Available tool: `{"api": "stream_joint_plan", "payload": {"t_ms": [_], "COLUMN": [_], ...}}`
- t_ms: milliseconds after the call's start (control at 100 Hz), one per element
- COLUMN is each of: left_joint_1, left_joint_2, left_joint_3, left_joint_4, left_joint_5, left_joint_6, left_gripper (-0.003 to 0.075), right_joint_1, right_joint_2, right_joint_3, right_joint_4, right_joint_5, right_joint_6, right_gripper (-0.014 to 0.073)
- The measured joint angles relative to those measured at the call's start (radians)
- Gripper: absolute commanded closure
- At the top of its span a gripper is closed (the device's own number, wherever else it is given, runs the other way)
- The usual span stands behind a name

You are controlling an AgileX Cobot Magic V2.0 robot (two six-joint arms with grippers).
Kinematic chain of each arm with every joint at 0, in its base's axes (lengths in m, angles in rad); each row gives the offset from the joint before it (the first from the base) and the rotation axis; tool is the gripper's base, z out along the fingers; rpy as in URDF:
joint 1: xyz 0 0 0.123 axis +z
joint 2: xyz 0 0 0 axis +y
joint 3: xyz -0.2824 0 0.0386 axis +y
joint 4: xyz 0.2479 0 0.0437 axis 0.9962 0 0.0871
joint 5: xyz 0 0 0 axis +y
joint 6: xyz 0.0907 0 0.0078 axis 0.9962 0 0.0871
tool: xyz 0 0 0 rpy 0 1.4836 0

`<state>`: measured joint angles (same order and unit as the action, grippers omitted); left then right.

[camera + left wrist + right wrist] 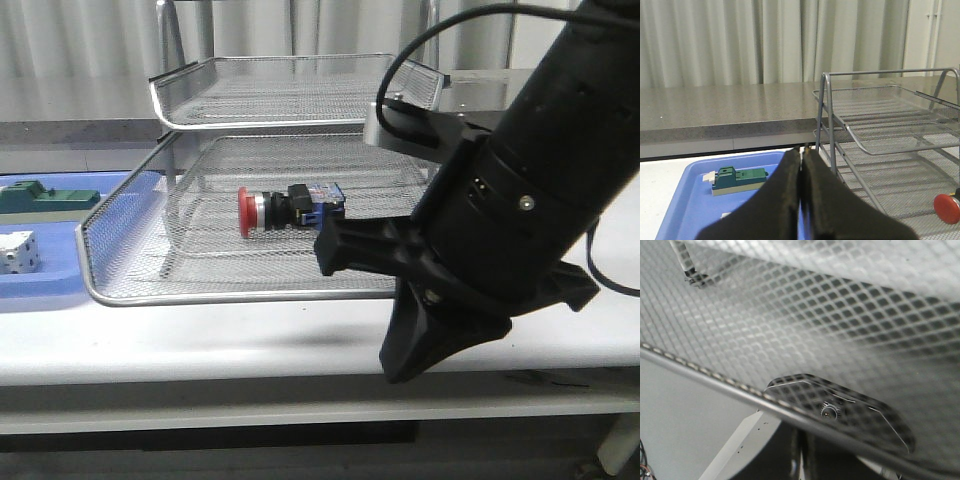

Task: Place button on rack with both arms
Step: 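Push the middle mesh tray back into the rack with the right gripper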

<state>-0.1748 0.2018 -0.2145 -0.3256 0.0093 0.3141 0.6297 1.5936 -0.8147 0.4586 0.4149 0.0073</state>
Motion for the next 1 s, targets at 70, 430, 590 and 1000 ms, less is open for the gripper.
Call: {"api": "stream_joint_plan", "payload": {"t_ms": [70, 430, 590, 1000], "left_joint_1": [0.000, 0.000, 0.000, 0.000], "left_joint_2": [0.000, 0.000, 0.000, 0.000], "left_joint_3": [0.000, 0.000, 0.000, 0.000], "left_joint_4": [0.000, 0.000, 0.000, -0.002], "left_joint_5": [0.000, 0.000, 0.000, 0.000], "left_joint_6": [0.000, 0.000, 0.000, 0.000], "left_gripper": [0.0741, 0.0741, 0.0741, 0.0741], "right_joint_1": [0.002, 0.004, -0.005, -0.088], "right_joint_2": [0.025, 0.145, 0.217, 0.336], "right_joint_3": [-0.016, -0.183, -0.275, -0.473], "right_joint_4": [-0.004, -0.100, -0.147, -0.241], "right_joint_5": [-0.002, -0.024, -0.024, -0.024], "right_joint_6": [0.000, -0.002, -0.002, -0.001], "right_gripper": [0.0660, 0.0660, 0.0660, 0.0660]}}
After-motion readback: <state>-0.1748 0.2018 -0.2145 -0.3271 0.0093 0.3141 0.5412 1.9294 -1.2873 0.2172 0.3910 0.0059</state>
